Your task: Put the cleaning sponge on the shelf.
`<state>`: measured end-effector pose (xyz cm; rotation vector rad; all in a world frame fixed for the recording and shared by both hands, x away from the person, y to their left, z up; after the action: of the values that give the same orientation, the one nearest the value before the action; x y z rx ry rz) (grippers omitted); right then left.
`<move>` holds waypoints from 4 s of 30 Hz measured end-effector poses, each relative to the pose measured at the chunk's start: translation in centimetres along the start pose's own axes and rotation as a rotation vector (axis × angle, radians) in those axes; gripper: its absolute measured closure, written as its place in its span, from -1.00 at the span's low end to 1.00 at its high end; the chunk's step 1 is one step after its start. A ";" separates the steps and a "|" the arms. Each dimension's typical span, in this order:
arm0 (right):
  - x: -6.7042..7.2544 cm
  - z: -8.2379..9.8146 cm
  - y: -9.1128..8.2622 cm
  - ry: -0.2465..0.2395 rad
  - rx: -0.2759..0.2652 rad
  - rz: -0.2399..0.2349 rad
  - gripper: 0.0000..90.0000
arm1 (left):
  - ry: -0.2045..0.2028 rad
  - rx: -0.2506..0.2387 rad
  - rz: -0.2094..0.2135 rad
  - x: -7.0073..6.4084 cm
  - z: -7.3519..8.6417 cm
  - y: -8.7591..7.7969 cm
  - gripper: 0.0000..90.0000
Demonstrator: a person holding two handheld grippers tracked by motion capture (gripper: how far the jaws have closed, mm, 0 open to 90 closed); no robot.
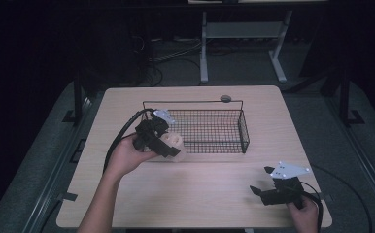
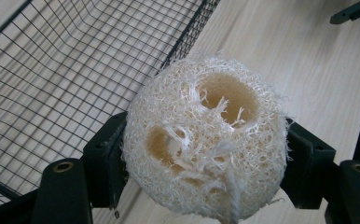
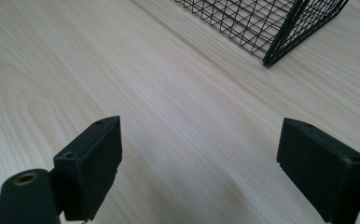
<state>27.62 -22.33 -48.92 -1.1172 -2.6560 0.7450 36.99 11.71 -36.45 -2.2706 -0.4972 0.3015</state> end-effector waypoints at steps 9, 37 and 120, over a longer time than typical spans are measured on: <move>-0.1 0.0 0.0 0.000 -0.002 0.002 -0.70 | 0.005 0.000 -0.021 0.9 -1.6 -0.3 -0.38; 0.1 -0.1 -0.1 0.001 -0.011 -0.004 -0.70 | -0.044 -0.004 -0.034 4.8 -4.6 1.9 -0.39; 0.1 -0.2 -0.2 0.001 -0.012 0.000 -0.70 | -0.165 0.059 -0.106 8.8 -1.8 10.9 -0.41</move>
<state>27.51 -22.31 -48.68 -1.1197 -2.6640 0.7290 48.32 7.63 -43.80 -2.1635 -0.6826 0.4466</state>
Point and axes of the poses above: each handheld gripper's, and its own axes: y roughly forward along the jaws, z roughly out of its underside, x roughly to its left, the point moved 5 cm from there along y, roughly forward along the jaws, and after that the axes turned 10 degrees about -x, right-handed, at the moved point
